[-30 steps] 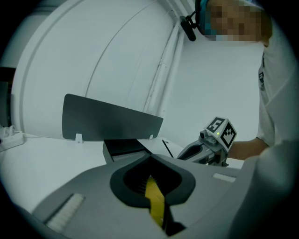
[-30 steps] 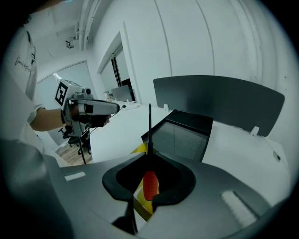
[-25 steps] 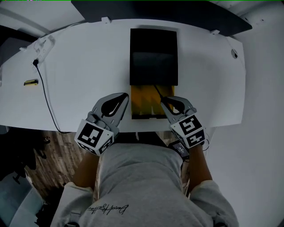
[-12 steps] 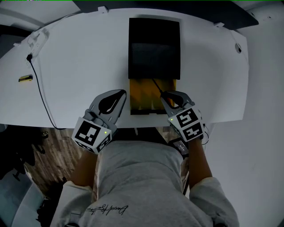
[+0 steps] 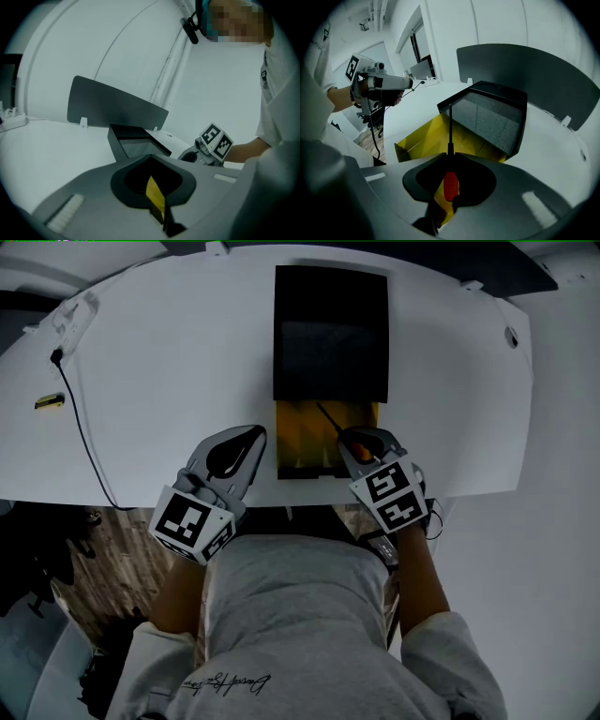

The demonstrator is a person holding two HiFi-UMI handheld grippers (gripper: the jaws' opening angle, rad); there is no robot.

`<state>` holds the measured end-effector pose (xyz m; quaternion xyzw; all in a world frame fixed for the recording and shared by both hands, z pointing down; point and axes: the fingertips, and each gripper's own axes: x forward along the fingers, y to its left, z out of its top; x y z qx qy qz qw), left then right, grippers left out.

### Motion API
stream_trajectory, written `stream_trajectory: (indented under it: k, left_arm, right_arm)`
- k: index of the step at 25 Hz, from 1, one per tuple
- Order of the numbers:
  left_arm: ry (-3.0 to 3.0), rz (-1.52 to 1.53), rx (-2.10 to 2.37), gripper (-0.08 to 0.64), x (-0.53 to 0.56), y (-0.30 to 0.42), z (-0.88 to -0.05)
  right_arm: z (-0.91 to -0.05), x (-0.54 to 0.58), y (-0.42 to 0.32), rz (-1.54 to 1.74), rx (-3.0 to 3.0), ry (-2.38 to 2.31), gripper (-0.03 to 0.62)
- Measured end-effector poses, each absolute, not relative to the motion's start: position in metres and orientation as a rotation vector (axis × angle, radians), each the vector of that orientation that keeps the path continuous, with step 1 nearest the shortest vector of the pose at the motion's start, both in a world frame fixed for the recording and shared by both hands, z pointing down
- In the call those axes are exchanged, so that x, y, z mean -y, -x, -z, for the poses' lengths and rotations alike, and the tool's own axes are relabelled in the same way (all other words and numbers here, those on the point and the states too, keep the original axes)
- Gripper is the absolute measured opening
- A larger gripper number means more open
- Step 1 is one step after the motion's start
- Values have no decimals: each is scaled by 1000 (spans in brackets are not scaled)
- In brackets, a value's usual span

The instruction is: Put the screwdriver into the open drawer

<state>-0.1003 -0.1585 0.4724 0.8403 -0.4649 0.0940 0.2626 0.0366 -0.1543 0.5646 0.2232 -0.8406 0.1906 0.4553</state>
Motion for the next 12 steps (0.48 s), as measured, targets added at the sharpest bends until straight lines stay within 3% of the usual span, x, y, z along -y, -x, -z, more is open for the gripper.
stream_trajectory:
  k: [12]
  left_arm:
    - [-2257,-262,1246,0,159,107,-481]
  right_arm:
    - [-587,154,-30,-428,1994,-489,74]
